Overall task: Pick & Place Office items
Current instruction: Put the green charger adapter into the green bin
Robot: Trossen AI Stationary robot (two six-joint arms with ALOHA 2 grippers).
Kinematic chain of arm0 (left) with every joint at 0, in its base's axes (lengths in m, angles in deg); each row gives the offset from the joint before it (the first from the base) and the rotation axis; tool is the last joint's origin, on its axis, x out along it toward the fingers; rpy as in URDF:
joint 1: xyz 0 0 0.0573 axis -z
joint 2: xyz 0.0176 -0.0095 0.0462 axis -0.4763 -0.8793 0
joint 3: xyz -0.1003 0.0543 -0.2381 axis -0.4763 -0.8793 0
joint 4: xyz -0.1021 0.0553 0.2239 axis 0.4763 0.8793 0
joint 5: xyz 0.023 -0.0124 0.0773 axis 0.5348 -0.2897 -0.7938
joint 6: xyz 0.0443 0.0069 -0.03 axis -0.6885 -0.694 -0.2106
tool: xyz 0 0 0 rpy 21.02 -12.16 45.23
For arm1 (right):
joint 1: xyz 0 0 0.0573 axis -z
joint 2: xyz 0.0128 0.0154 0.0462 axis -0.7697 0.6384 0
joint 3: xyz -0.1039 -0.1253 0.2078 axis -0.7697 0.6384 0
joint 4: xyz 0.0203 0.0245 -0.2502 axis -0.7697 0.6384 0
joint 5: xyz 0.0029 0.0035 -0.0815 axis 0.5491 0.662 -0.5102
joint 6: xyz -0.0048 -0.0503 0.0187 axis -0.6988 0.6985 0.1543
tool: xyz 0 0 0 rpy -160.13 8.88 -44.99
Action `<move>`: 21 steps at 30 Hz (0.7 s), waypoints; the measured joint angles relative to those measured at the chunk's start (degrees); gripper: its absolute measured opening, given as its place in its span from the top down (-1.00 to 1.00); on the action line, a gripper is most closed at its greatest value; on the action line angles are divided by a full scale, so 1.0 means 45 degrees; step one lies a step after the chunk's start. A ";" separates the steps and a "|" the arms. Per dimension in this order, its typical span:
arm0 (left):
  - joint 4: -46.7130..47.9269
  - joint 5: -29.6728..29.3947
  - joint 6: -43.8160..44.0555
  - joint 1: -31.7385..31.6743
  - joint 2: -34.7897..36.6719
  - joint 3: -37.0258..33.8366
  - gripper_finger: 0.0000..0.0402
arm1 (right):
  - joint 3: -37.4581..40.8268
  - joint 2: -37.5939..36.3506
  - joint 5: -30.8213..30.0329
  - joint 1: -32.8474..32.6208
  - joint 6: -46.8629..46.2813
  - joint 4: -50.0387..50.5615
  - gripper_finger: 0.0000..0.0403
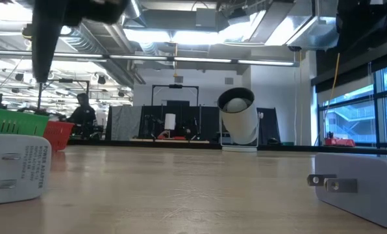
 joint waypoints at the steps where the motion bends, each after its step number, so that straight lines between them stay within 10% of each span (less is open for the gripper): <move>1: 0.0022 -0.0017 -0.0466 -0.0010 -0.0166 0.0000 -0.07 | 0.0000 0.0000 -0.0002 0.0000 -0.0010 0.0000 -0.72; 14: 0.0480 -0.0407 -0.1571 -0.0645 -0.1330 0.0000 -0.05 | 0.0003 0.0000 -0.0529 0.0005 0.0381 0.0000 -0.72; 21: 0.0613 0.0375 -0.1155 -0.0889 -0.1266 0.0001 0.30 | 0.0005 0.0000 -0.0670 0.0000 0.0668 0.0005 -0.72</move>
